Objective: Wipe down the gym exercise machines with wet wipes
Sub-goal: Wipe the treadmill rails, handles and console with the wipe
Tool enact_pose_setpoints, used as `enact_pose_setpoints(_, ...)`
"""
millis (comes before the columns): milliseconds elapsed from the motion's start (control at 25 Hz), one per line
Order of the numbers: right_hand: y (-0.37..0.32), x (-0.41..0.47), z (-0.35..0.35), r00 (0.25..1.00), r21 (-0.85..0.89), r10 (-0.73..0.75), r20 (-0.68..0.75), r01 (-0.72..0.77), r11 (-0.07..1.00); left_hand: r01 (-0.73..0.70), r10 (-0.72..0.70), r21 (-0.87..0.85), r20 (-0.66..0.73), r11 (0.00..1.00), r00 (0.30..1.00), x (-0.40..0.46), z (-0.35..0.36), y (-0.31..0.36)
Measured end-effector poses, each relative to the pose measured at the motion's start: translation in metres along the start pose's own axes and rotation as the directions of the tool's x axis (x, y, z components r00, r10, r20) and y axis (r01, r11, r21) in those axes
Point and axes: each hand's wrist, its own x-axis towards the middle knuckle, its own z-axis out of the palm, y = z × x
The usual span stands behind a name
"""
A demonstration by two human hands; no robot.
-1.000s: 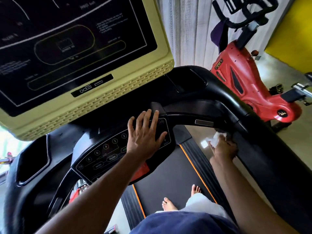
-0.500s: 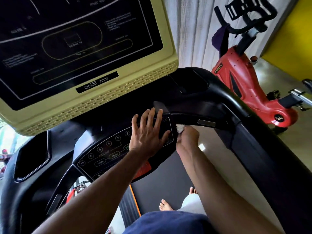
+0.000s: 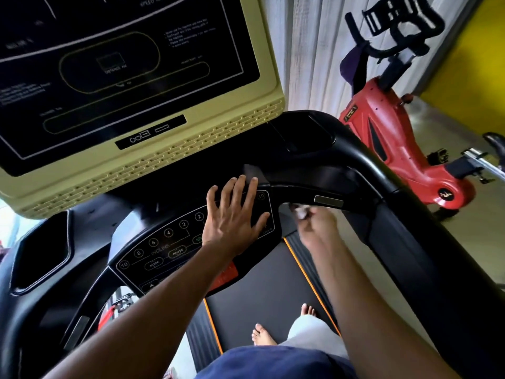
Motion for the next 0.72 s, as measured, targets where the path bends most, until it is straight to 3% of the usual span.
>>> enact_pose_setpoints(80,0.015,-0.02,0.017,0.997,-0.195,-0.014,0.073,0.028,0.98,0.002,-0.002,0.008,-0.008,1.0,1.0,-0.001,0.0,0.0)
enact_pose_setpoints(200,0.01,-0.04,-0.003,0.987,-0.327,-0.058,0.15,0.105,0.939,-0.004,0.004,0.011,-0.047,1.0,0.999,-0.002,-0.002,-0.001)
enact_pose_setpoints(280,-0.014,-0.048,-0.031,0.957,-0.518,-0.2,0.211,0.283,0.807,0.0,0.001,0.015,-0.057,1.0,0.998,-0.001,0.0,-0.001)
enact_pose_setpoints(320,-0.031,-0.05,-0.04,0.905,-0.623,-0.301,0.299,0.424,0.657,0.006,-0.005,0.011,-0.053,1.0,0.999,-0.001,0.0,-0.001)
enact_pose_setpoints(400,-0.075,-0.051,-0.038,0.721,-0.674,-0.454,0.524,0.677,0.296,0.018,-0.018,0.01,-0.044,1.0,0.999,-0.002,-0.001,0.001)
enact_pose_setpoints(520,-0.134,-0.018,0.0,0.348,-0.468,-0.498,0.794,0.873,-0.138,0.047,-0.046,0.015,-0.033,0.999,0.998,-0.001,-0.003,0.002)
enact_pose_setpoints(600,-0.15,0.012,0.036,0.105,-0.222,-0.314,0.944,0.904,-0.366,0.056,-0.055,0.034,-0.033,0.998,0.998,-0.002,-0.003,0.003)
enact_pose_setpoints(680,-0.142,0.042,0.065,-0.105,0.114,0.048,0.993,0.838,-0.534,0.068,-0.066,0.056,-0.045,0.996,0.997,-0.002,-0.003,0.004)
enact_pose_setpoints(720,-0.134,0.056,0.076,-0.168,0.292,0.261,0.951,0.769,-0.568,0.068,-0.064,0.062,-0.059,0.996,0.996,-0.002,-0.002,0.004)
